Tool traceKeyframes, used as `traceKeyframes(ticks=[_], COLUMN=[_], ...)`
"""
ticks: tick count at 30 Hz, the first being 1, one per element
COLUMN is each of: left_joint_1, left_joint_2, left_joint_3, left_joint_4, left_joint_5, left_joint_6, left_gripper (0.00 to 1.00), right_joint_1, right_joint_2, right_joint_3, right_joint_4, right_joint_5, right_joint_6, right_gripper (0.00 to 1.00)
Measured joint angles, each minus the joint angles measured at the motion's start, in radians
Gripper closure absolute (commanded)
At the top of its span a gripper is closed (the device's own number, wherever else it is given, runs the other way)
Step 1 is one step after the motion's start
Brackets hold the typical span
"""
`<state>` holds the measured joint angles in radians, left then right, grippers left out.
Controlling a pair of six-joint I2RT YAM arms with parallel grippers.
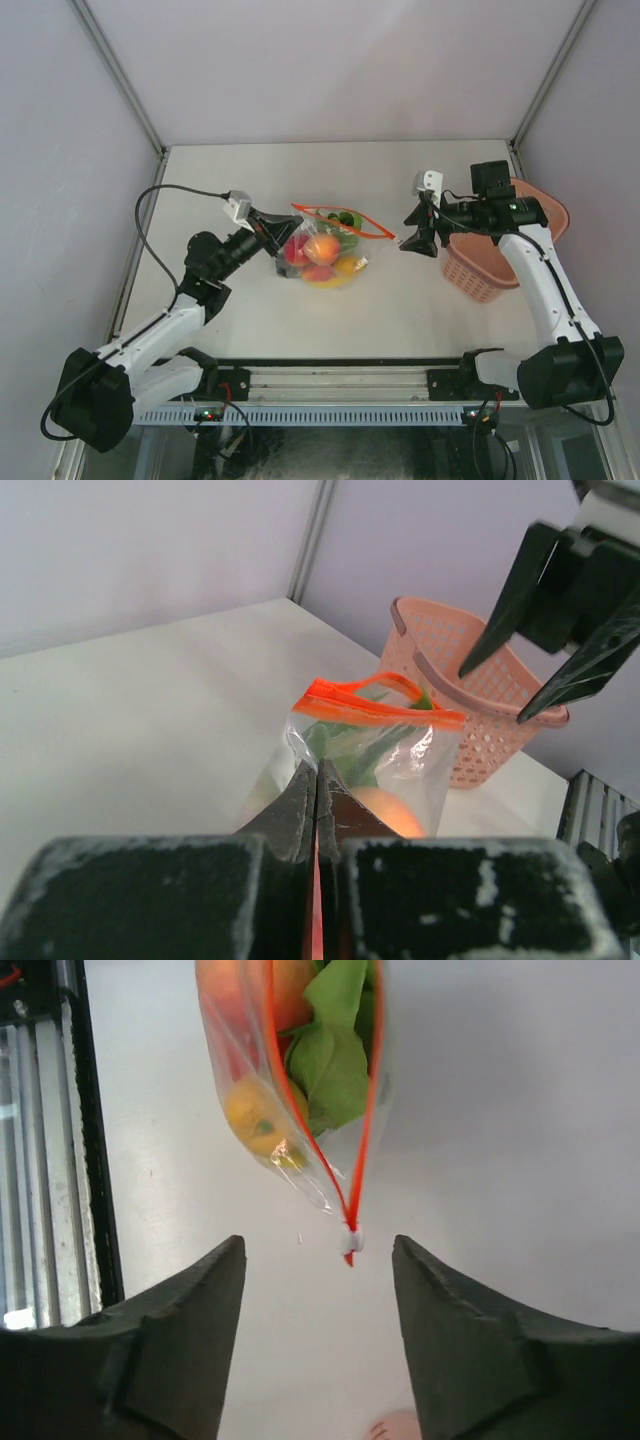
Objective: Open the zip-top bag and remove the fake food
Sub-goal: Unzip the zipper food storage bag at the center of the board.
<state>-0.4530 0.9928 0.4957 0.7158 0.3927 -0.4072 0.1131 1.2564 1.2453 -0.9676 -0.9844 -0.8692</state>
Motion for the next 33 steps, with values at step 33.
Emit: traceKeyframes(ticks=[33], left_joint_1=[0.008], left_joint_2=[0.124], left_joint_3=[0.130], left_joint_4=[-0.045], left_joint_5=[0.244], left_joint_6=[-0.014], left_gripper=[1.00], right_joint_1=[0.287], right_joint_2=[0.208], right_joint_3=[0.078], right_joint_4=[0.567], right_joint_5=[0.099], right_joint_6=[0.568], right_gripper=[0.59])
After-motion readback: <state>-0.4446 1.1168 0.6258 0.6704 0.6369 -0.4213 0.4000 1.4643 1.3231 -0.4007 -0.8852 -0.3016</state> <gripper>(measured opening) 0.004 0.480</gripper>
